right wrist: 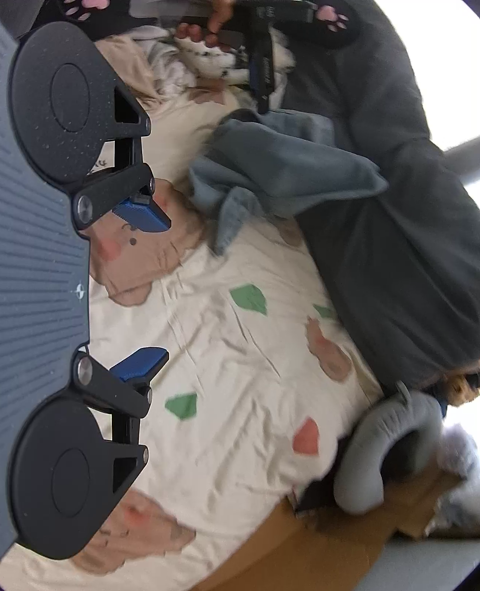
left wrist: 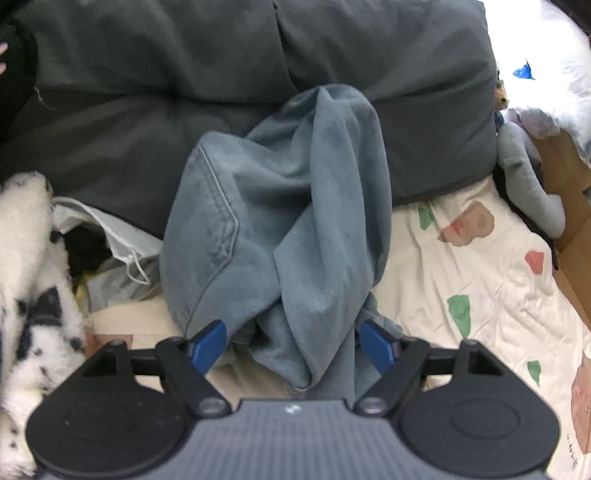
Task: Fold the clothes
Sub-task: 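Move both tools toward the crumpled blue jeans by the grey pillows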
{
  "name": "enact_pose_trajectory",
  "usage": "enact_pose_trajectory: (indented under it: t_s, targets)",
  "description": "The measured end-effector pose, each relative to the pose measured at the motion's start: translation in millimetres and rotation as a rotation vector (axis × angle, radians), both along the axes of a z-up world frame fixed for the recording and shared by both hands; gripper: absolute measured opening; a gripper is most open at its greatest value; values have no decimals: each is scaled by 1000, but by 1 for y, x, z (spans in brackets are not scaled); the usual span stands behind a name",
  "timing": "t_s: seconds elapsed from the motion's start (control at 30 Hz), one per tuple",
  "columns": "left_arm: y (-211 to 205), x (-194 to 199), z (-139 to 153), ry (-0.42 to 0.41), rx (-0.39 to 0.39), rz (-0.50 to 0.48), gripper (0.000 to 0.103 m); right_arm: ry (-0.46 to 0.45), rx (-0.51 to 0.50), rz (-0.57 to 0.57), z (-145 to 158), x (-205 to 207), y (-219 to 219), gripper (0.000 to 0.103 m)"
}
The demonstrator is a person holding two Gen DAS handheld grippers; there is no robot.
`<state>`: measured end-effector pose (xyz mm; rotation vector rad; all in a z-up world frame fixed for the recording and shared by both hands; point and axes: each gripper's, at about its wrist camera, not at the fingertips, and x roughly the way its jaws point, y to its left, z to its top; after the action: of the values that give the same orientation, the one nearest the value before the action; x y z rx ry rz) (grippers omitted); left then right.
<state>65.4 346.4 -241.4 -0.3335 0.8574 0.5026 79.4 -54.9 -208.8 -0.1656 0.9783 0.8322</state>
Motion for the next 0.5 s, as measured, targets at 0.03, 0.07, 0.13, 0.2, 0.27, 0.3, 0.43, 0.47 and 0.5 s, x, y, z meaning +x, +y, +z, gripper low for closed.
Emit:
enact_pose_trajectory:
  t_s: [0.03, 0.07, 0.13, 0.2, 0.27, 0.3, 0.43, 0.47, 0.5]
  targets:
    - [0, 0, -3, 0, -3, -2, 79, 2, 3, 10, -7, 1, 4, 70]
    - [0, 1, -6, 3, -6, -6, 79, 3, 6, 21, -14, 1, 7, 70]
    - [0, 3, -13, 8, -10, -14, 78, 12, 15, 35, -27, 3, 14, 70]
    - [0, 3, -20, 11, -15, -17, 77, 21, 21, 45, -39, 6, 21, 70]
    - [0, 3, -27, 14, -25, -15, 77, 22, 26, 54, -49, 8, 28, 70]
    - [0, 3, -32, 18, -28, -12, 77, 24, 30, 55, -53, 9, 30, 70]
    - [4, 2, -48, 31, -34, 1, 77, 42, 57, 53, -71, 13, 47, 70]
    - [5, 3, -52, 29, -34, 2, 77, 44, 64, 55, -75, 14, 52, 70]
    - [7, 3, -55, 28, -32, 1, 77, 47, 70, 56, -80, 14, 57, 70]
